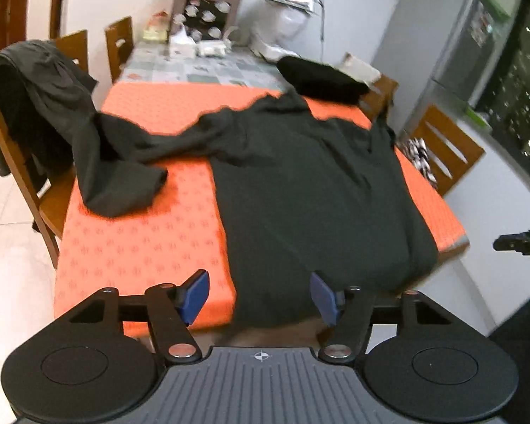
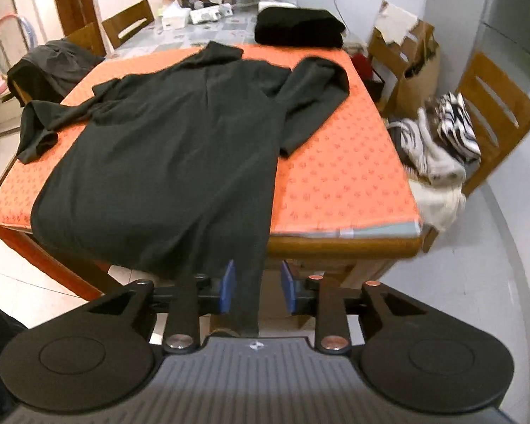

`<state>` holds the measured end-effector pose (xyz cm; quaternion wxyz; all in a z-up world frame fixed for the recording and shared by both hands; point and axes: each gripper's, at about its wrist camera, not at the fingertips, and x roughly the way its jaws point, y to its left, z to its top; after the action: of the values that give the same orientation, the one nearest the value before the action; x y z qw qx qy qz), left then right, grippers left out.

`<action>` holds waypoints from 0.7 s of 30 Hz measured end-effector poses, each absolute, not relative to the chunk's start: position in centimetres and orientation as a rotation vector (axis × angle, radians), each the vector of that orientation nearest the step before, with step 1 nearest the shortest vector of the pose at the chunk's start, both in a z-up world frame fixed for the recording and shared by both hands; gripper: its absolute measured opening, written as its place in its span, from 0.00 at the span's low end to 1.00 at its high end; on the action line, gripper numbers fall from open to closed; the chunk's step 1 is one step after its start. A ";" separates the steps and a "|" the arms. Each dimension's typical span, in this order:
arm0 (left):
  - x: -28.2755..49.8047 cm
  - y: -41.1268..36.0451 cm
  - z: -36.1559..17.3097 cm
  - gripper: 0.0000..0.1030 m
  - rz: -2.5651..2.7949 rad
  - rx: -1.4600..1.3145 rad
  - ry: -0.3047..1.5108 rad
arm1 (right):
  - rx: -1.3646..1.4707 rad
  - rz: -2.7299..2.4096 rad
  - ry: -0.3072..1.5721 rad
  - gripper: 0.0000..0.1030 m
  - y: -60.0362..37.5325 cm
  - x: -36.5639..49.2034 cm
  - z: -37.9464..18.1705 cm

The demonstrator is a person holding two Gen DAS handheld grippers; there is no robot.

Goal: Fold clothes

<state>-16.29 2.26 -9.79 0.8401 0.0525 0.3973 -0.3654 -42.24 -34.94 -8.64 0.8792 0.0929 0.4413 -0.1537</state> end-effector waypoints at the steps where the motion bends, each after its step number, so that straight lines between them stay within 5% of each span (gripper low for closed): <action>1: -15.8 1.7 -9.6 0.64 -0.762 0.108 0.831 | 0.182 -0.317 0.913 0.34 -35.8 -41.4 -8.3; 21: -3.2 -13.2 -8.0 0.64 -0.587 0.098 0.711 | 0.154 -0.246 0.874 0.45 -58.3 -21.3 -8.2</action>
<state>-3.17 -13.23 -8.04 0.8943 0.0470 0.3431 -0.2833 -21.28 -58.28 -8.17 0.8959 0.0741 0.4217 -0.1187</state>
